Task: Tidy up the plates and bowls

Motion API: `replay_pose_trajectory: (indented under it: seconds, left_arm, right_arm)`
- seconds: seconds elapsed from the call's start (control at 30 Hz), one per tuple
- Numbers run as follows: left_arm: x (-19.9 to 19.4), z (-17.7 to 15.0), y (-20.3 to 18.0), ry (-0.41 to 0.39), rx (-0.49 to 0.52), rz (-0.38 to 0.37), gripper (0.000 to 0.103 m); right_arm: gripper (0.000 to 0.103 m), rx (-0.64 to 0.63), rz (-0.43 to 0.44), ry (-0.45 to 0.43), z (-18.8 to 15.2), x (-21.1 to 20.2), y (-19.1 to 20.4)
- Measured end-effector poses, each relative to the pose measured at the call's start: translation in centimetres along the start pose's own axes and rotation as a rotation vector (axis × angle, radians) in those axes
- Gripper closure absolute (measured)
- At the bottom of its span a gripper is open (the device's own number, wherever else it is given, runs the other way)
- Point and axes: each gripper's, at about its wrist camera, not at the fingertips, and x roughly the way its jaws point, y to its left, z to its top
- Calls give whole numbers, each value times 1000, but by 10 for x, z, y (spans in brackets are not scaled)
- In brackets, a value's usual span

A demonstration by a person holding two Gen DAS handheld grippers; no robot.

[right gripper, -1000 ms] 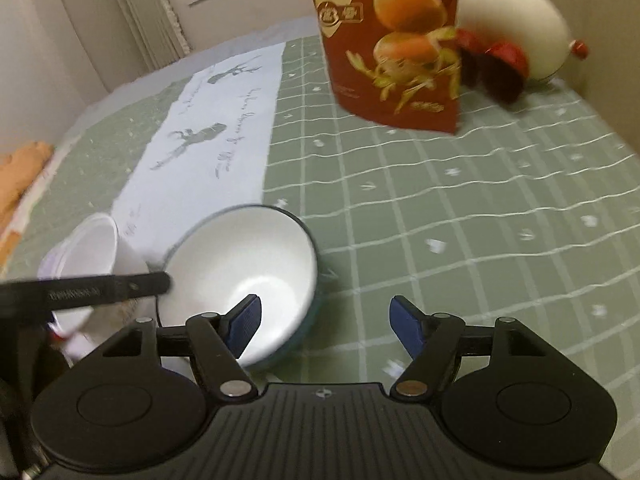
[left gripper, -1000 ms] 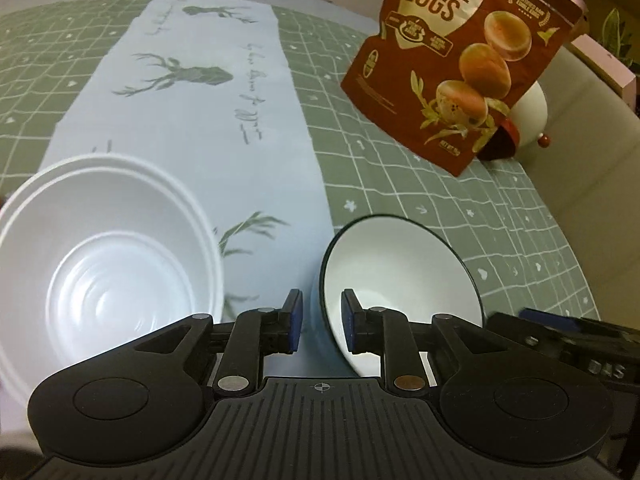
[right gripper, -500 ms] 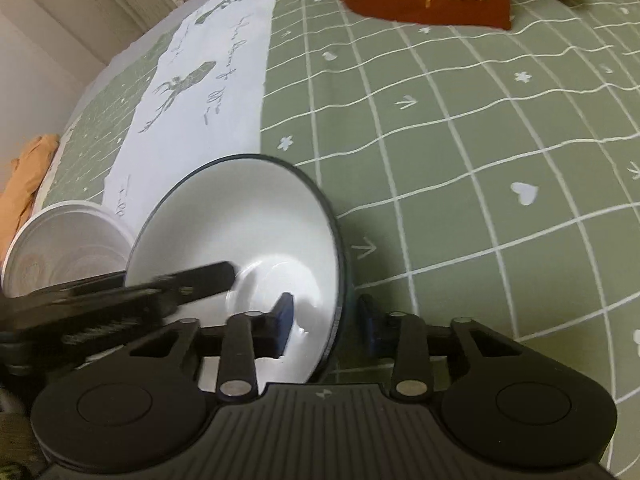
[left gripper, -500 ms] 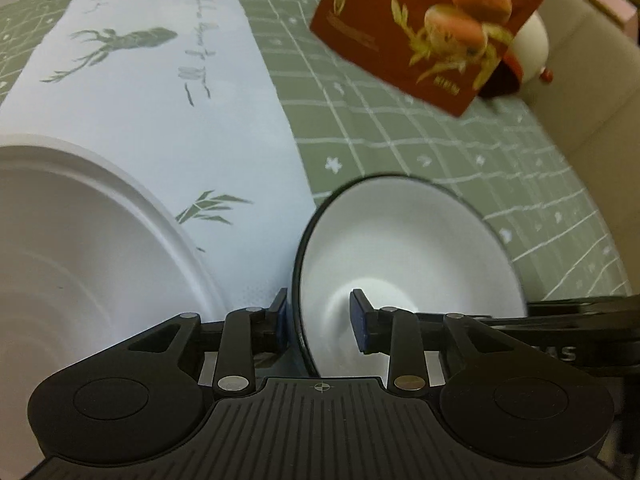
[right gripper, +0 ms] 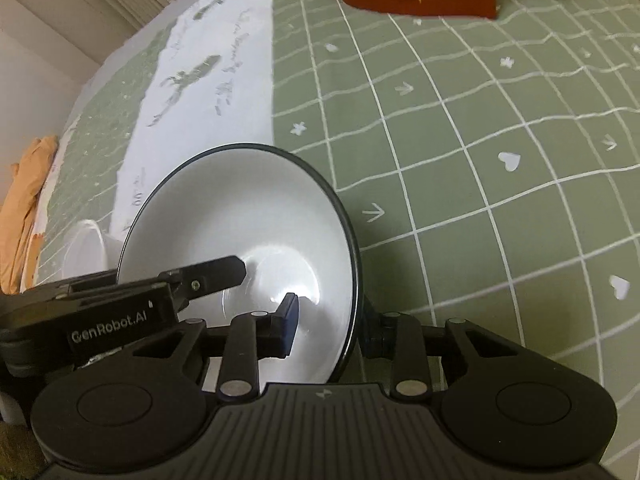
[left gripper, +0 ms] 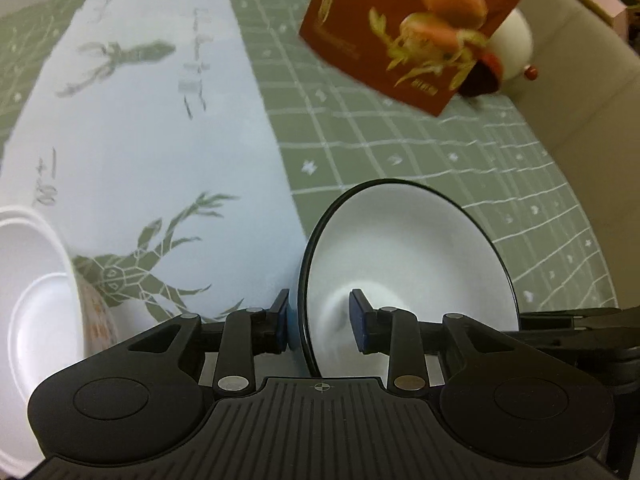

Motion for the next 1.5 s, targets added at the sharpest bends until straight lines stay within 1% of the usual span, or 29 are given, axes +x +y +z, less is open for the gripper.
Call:
replay_pose_trajectory:
  seconds: [0.1,0.23,0.33,0.43,0.5,0.6,0.7,0.83,1.0,1.2,1.4,1.5]
  left_arm:
    - [-27,-6,-11,-21,17,4,70]
    - [-58,-26,-21,-29,24,-7,69]
    - [-75,-52,-23,-25,13,-30,69]
    - [-85,-80,-26,-29,14,-16,68]
    - [-87,-98,-29,-15,21,0,68]
    - [-86,-117,-26,8,-6,-7,68]
    - [-80,-133,-19,32,-41,-8,68]
    - [-71,-149,-14,55,-56,18,68]
    - [-72,-151,-7,8,-82,24,70]
    - [-78,-156,1,-51,-147,-2,70]
    - [-79,-151,8,-40,-168,-39,74]
    - [-79,-151,13,-34,-183,-55,75]
  right_arm:
    - [73,-13,16,-19,-10,-27,10]
    - [72,-57,16,-34,-32,-60,23]
    - [72,-81,13,-25,-55,-77,30]
    - [72,-97,13,-3,-79,-86,34]
    - [71,-114,8,12,-94,-88,36]
    - [70,-131,-19,36,-113,-83,38]
    - [70,-115,-27,72,-125,-73,35]
    - [70,-131,-42,101,-138,-62,38]
    - [70,-176,-55,89,-137,-60,45]
    - [69,-171,-59,90,-128,-46,43]
    - [69,-114,-23,122,-116,-35,33]
    - [69,-110,-19,135,-114,-32,33]
